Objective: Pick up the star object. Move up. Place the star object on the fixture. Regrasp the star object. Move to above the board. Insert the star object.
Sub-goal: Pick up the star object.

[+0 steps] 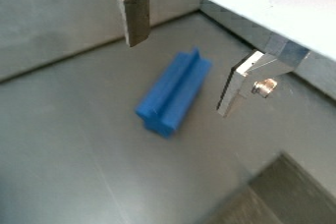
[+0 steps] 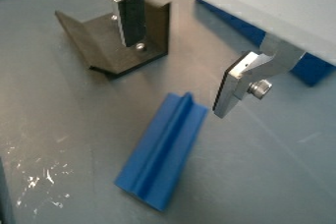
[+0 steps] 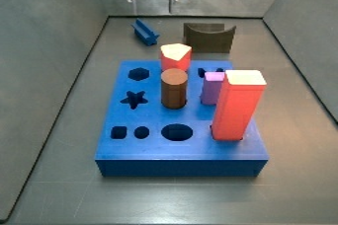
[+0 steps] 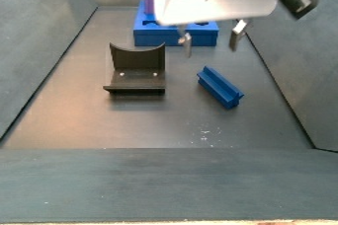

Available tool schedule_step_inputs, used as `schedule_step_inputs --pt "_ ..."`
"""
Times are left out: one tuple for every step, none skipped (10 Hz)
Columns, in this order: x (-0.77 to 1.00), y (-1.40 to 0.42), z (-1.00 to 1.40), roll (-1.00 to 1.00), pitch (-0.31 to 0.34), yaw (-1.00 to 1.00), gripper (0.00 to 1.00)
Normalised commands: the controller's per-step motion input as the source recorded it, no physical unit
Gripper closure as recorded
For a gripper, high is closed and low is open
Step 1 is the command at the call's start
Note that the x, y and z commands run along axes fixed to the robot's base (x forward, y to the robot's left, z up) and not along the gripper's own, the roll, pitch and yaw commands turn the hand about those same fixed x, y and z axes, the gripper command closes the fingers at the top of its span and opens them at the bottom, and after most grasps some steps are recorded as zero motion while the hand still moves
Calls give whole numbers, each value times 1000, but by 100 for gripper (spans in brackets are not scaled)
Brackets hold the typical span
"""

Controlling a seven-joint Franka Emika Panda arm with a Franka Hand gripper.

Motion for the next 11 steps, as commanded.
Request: schedule_step_inputs --pt "123 66 -1000 -10 0 91 0" --pt "29 0 -1000 -6 0 134 0" --pt "0 0 -1000 -17 0 211 0" --pt "-157 0 -857 -64 -61 337 0" --pt "-234 0 -617 -106 -117 331 0" --pt "-143 0 -631 -71 -120 283 0" --pt "-103 -9 -671 -86 -136 283 0" --pt "-69 0 -523 -87 -121 266 0" --pt "-17 0 -223 -100 -77 171 0" --pt "-63 0 0 -34 -51 0 0" --pt "0 0 0 34 1 0 0"
